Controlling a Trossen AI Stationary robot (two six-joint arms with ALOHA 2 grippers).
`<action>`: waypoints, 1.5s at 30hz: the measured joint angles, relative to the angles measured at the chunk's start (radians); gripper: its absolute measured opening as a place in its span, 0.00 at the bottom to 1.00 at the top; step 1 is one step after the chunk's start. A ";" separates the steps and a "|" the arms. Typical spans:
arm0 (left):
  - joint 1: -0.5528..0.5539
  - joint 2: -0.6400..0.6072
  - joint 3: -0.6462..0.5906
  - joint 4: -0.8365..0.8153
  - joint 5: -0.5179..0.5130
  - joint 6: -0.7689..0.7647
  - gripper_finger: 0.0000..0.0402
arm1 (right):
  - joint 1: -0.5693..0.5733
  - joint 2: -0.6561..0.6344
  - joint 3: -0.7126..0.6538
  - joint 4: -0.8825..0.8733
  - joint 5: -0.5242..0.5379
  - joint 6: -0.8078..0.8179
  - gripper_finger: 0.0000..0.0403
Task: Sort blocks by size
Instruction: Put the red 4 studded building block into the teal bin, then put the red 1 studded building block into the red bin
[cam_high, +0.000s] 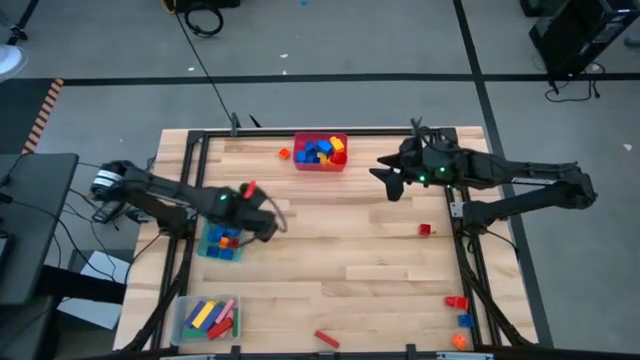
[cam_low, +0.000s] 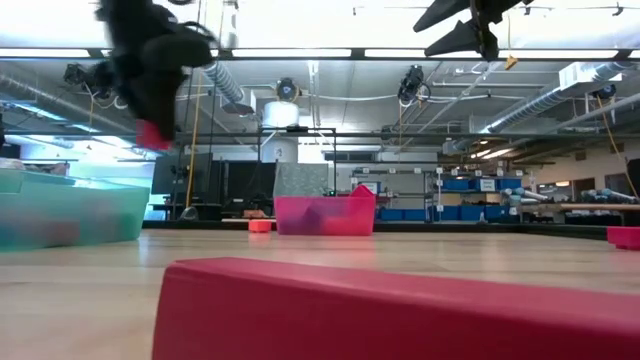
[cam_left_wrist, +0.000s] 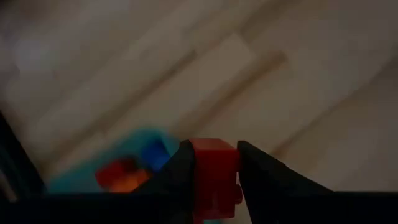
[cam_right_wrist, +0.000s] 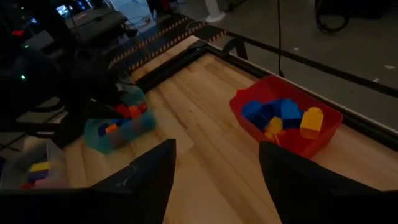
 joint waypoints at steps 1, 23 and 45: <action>-0.019 -0.028 -0.032 0.010 0.013 -0.049 0.26 | 0.002 0.003 0.000 0.002 0.000 0.000 0.60; -0.123 -0.211 -0.264 0.006 0.113 -0.421 0.41 | 0.021 0.023 0.000 0.002 -0.020 0.009 0.60; -0.126 -0.210 -0.006 0.153 -0.111 -0.179 0.42 | 0.447 0.082 -0.045 -0.798 -0.105 0.883 0.60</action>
